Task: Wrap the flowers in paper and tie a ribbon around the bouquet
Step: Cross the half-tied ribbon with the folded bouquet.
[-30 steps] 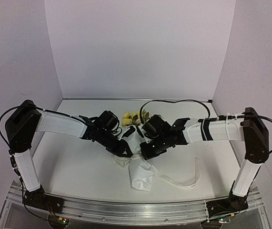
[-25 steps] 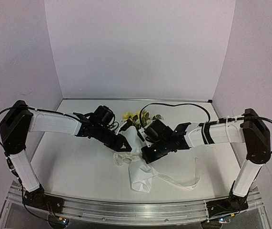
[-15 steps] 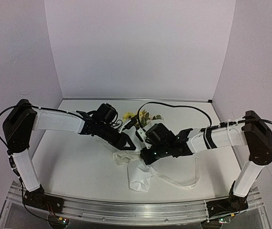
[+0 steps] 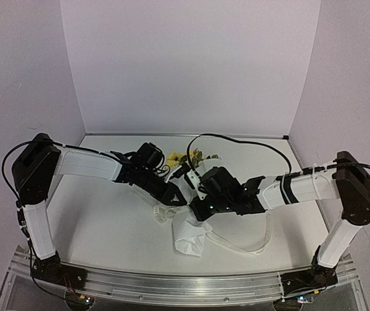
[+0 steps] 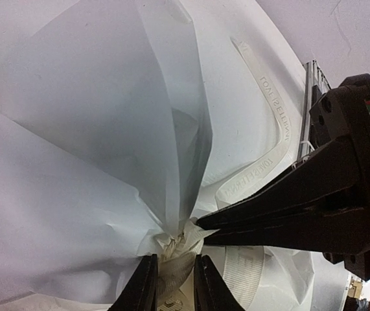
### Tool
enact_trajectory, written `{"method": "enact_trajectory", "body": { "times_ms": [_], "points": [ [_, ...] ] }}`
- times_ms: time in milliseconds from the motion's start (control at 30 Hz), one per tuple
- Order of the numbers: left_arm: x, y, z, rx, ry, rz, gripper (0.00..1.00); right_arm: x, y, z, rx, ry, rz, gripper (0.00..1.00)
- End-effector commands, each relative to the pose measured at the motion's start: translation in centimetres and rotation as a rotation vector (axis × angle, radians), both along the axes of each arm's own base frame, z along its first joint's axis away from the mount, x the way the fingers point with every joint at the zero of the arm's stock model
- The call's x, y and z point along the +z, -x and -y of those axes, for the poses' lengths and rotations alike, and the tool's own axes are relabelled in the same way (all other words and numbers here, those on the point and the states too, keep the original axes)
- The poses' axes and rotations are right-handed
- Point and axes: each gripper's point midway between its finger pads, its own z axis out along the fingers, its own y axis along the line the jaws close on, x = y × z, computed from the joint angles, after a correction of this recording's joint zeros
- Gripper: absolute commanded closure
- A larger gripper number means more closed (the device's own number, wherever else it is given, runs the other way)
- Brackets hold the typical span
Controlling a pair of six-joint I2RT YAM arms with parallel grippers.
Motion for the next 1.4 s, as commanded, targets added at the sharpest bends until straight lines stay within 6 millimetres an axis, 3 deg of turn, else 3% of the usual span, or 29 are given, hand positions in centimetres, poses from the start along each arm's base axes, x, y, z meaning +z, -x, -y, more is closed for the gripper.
{"method": "enact_trajectory", "body": {
  "times_ms": [0, 200, 267, 367, 500, 733, 833, 1067, 1367],
  "points": [
    [0.7, 0.6, 1.2, -0.045, 0.029, 0.011, 0.78, 2.6, -0.9, -0.6, -0.02, -0.062, 0.078, 1.0],
    [-0.3, 1.0, 1.6, -0.041, 0.0, -0.001, 0.89, 2.2, -0.9, -0.4, -0.026, -0.054, 0.078, 1.0],
    [-0.1, 0.8, 1.7, -0.028, 0.008, 0.009, 0.96, 2.1, -0.8, -0.4, -0.025, -0.052, 0.074, 1.0],
    [1.0, 0.1, 1.8, 0.003, 0.026, 0.052, 1.0, 1.7, -0.6, -0.2, -0.028, -0.049, 0.06, 0.99],
    [2.6, -0.7, 1.6, 0.05, 0.058, 0.121, 1.0, 1.2, -0.2, 0.6, -0.038, -0.032, 0.04, 0.88],
    [3.4, -1.1, 1.6, 0.061, 0.079, 0.152, 1.0, 1.7, 0.2, 2.9, -0.087, -0.019, 0.058, 0.54],
    [3.7, -1.2, 1.8, 0.058, 0.086, 0.157, 1.0, 1.6, 0.7, 3.9, -0.084, -0.013, 0.06, 0.49],
    [3.9, -1.2, 2.3, 0.037, 0.085, 0.149, 1.0, -0.4, 2.4, 6.7, -0.077, -0.042, -0.06, 0.5],
    [3.7, -1.2, 2.4, 0.029, 0.076, 0.14, 1.0, -4.5, 7.7, 9.5, 0.034, 0.037, -0.217, 0.54]
  ]
}}
